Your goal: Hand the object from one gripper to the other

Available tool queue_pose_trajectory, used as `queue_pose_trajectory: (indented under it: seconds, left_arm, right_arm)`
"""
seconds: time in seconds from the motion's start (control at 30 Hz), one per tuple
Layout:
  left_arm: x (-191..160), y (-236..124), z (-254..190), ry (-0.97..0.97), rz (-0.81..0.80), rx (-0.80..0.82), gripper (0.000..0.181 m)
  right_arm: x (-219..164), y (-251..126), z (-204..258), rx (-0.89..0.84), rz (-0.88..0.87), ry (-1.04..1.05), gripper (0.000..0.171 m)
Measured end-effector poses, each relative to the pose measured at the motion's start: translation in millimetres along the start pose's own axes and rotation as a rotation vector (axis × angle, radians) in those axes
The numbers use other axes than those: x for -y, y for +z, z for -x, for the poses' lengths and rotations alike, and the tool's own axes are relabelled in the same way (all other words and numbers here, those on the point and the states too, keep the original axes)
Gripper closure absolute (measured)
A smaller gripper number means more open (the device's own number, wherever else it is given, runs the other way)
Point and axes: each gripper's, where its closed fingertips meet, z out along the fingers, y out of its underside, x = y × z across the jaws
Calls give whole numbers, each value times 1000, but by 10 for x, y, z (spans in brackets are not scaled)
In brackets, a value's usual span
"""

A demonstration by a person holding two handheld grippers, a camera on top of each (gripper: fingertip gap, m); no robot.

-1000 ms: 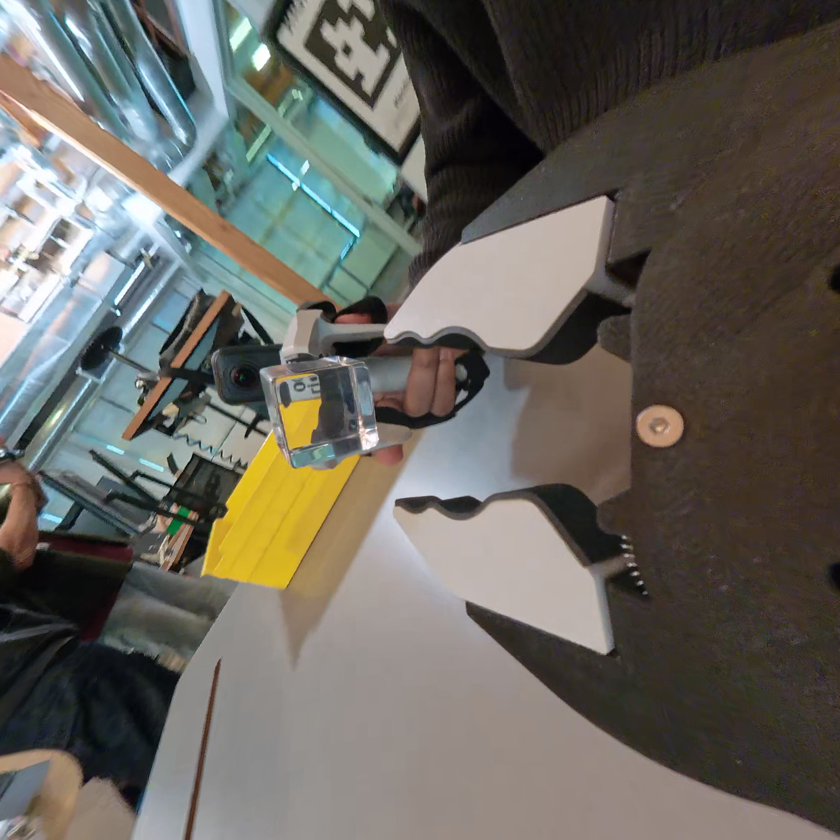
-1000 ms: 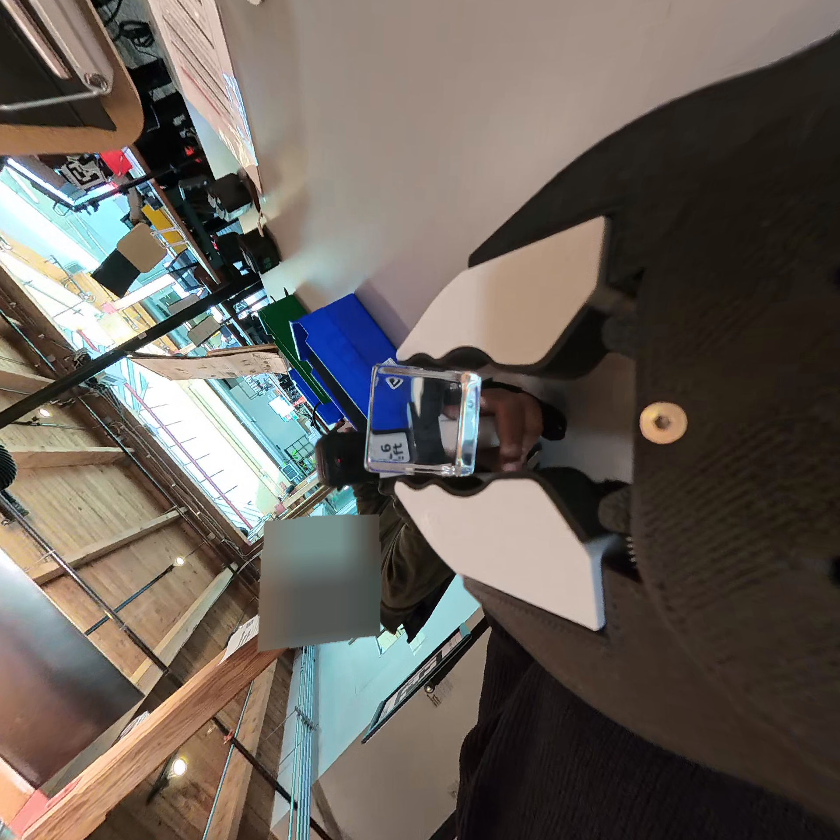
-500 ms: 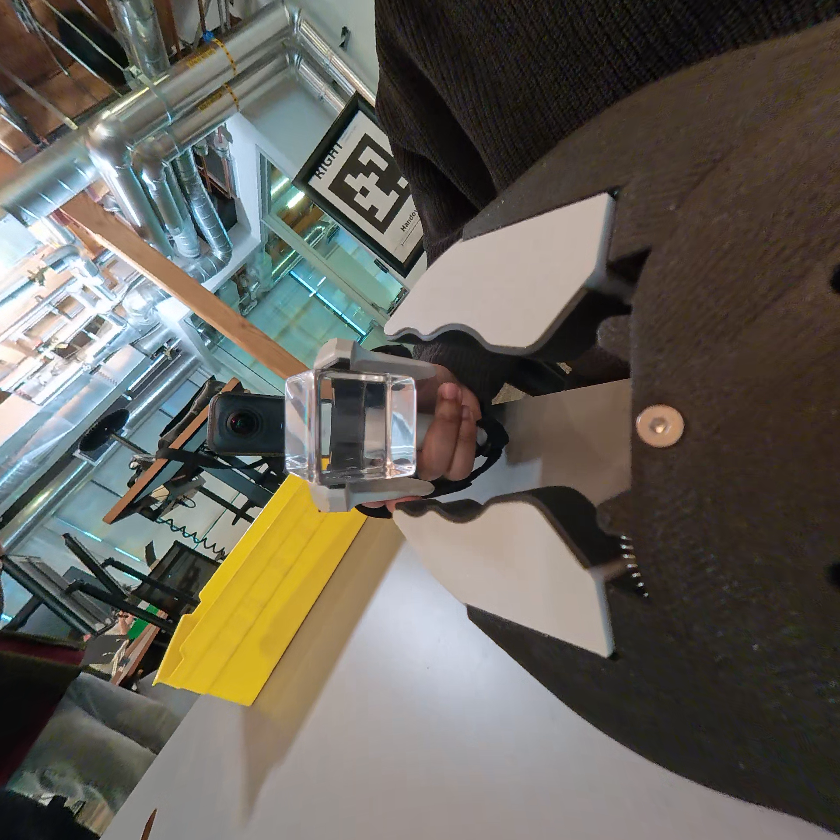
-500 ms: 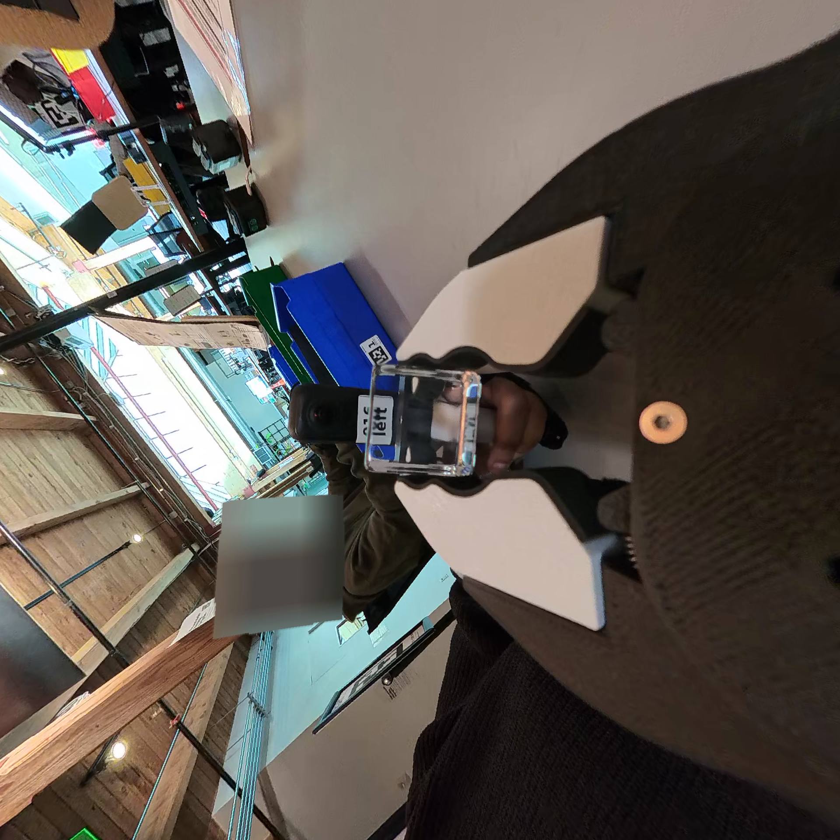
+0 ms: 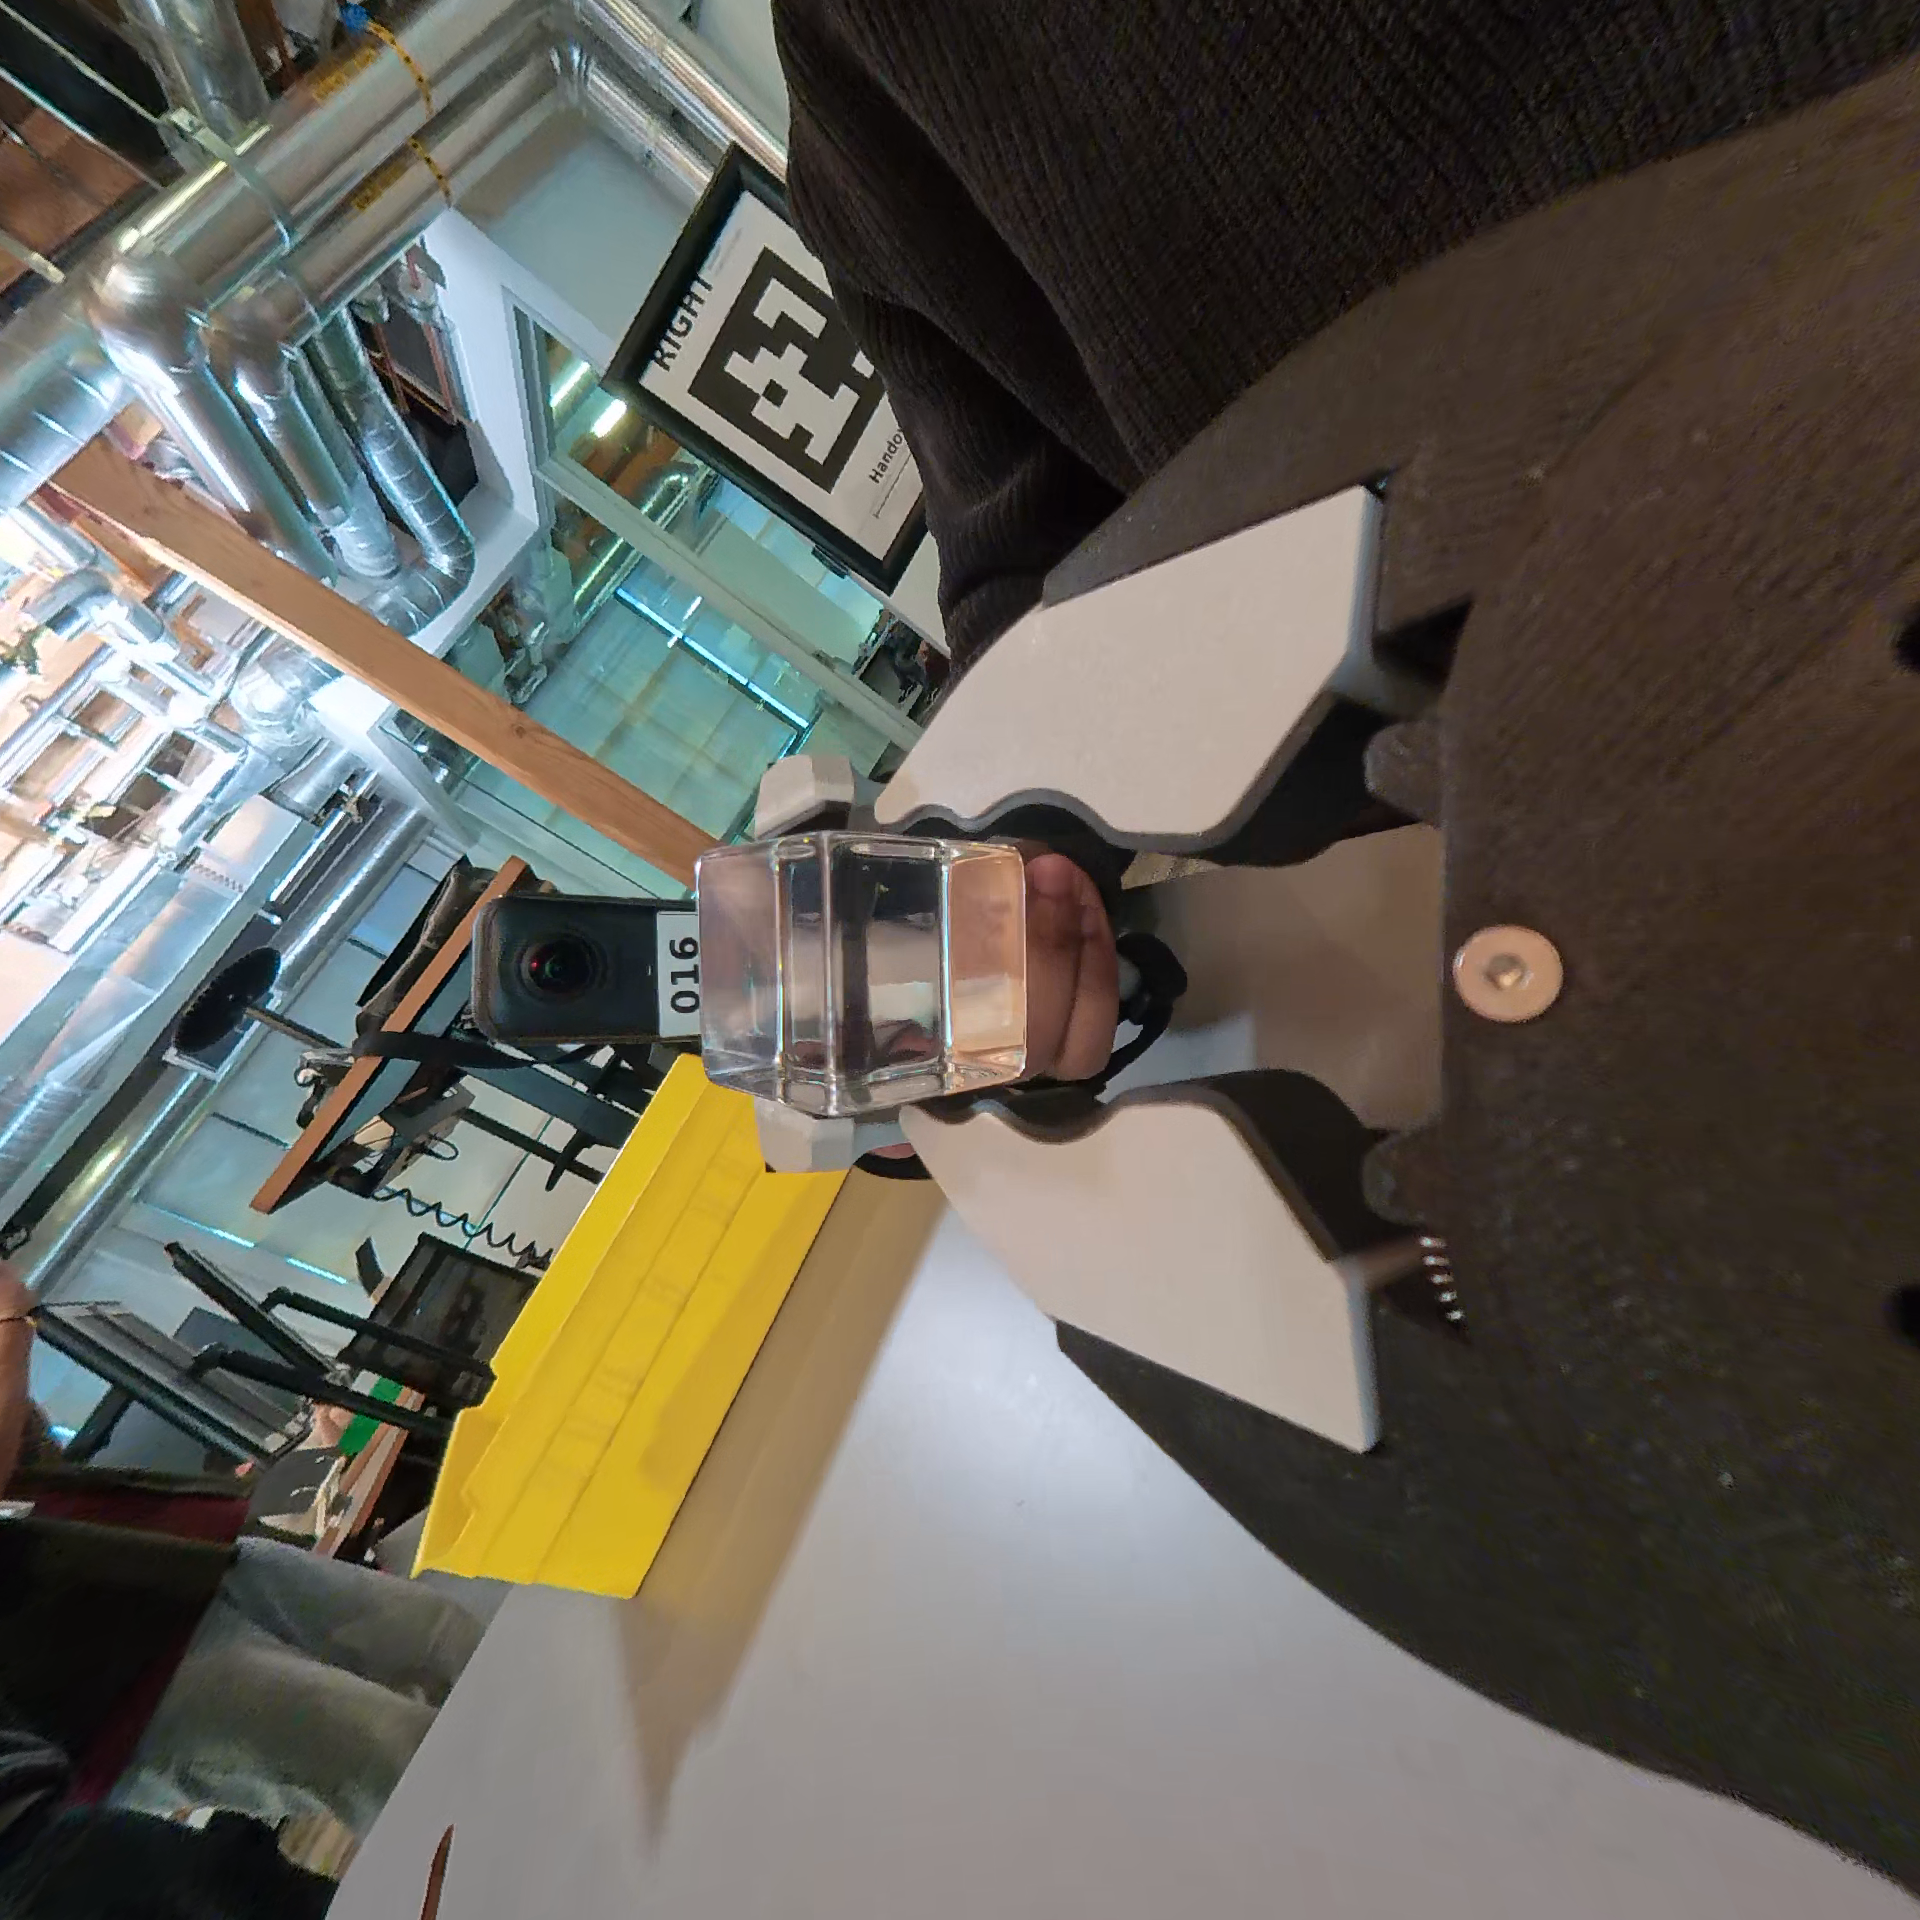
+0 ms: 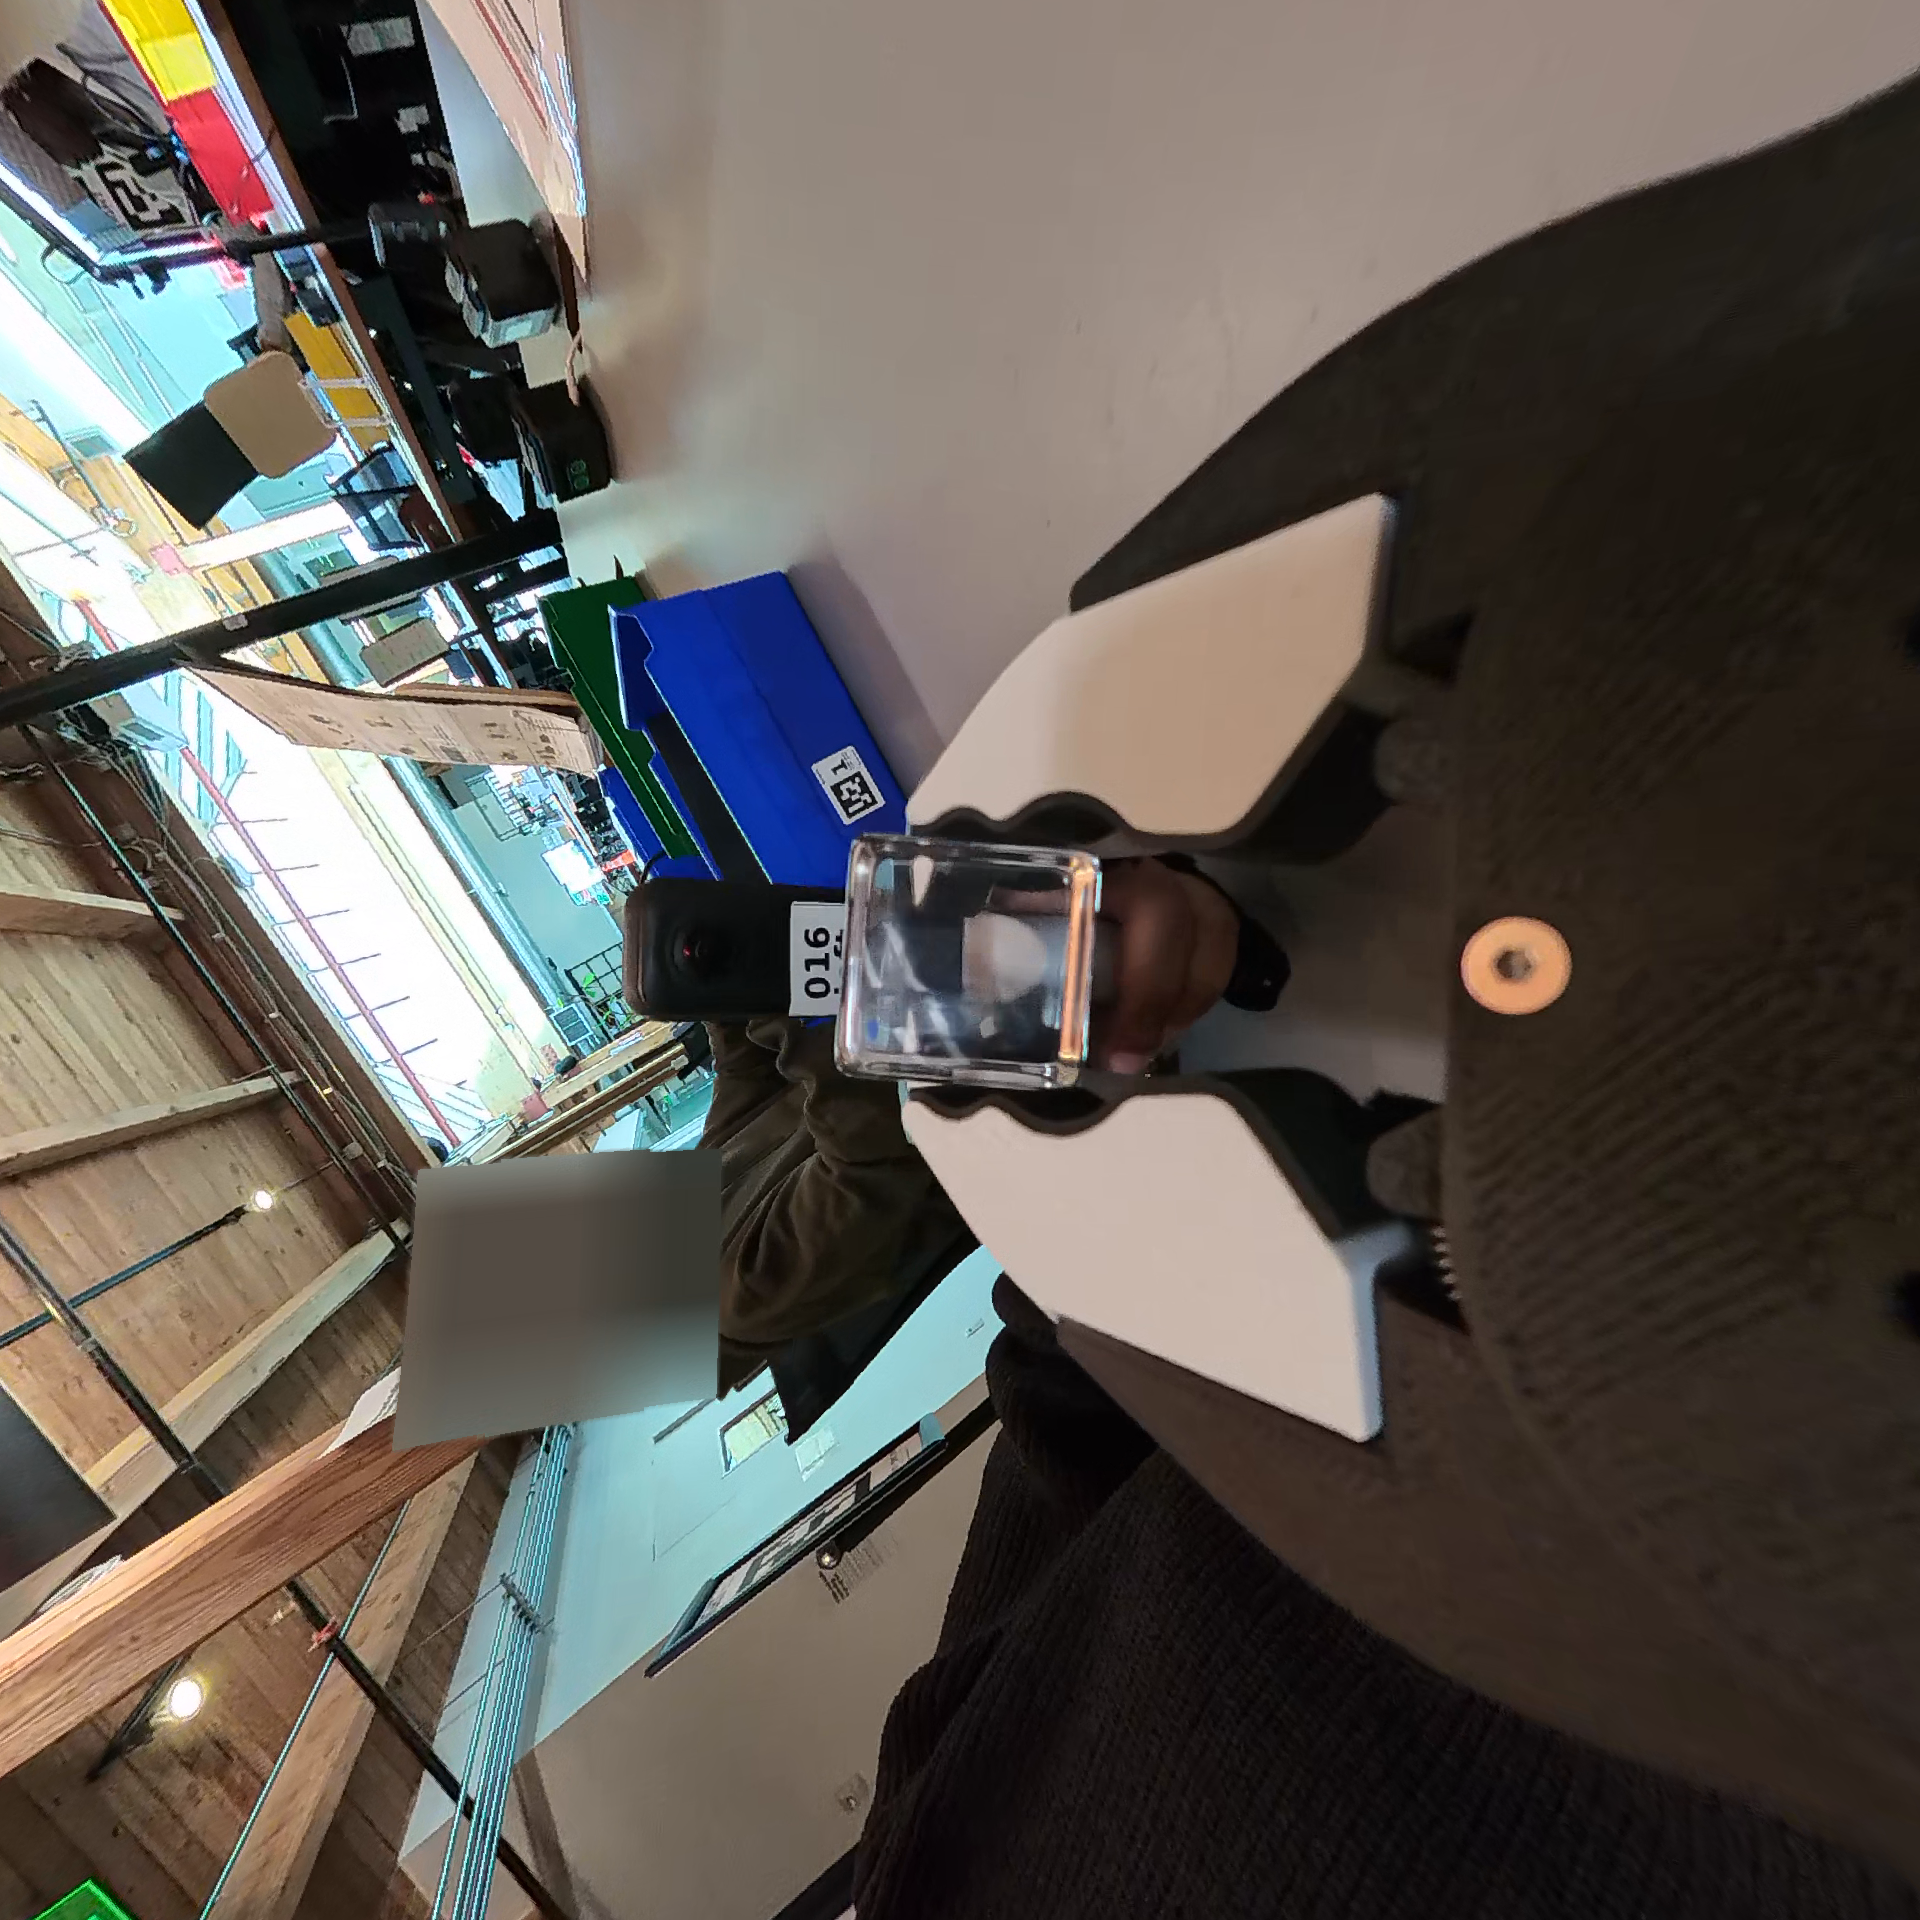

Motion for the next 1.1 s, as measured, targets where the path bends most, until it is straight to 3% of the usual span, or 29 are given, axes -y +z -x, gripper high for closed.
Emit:
queue_pose_trajectory:
  seconds: [0.2,0.43,0.67,0.8,1.1]
  left_arm:
    - [32,-18,5,24,-7,13,135]
    - [86,-77,104,30,-20,67,135]
    - [120,-226,441,177,34,320,134]
    - [38,-256,579,300,130,446,134]
    - [-237,-127,541,396,284,432,135]
  right_arm:
    - [-2,-13,-7,2,3,-4,126]
    - [210,-158,-172,-56,-122,47,104]
    - [339,-337,-401,-175,-184,57,103]
    - [298,-363,-501,-257,-149,30,105]
    - [117,-276,-521,-318,-4,-73,108]
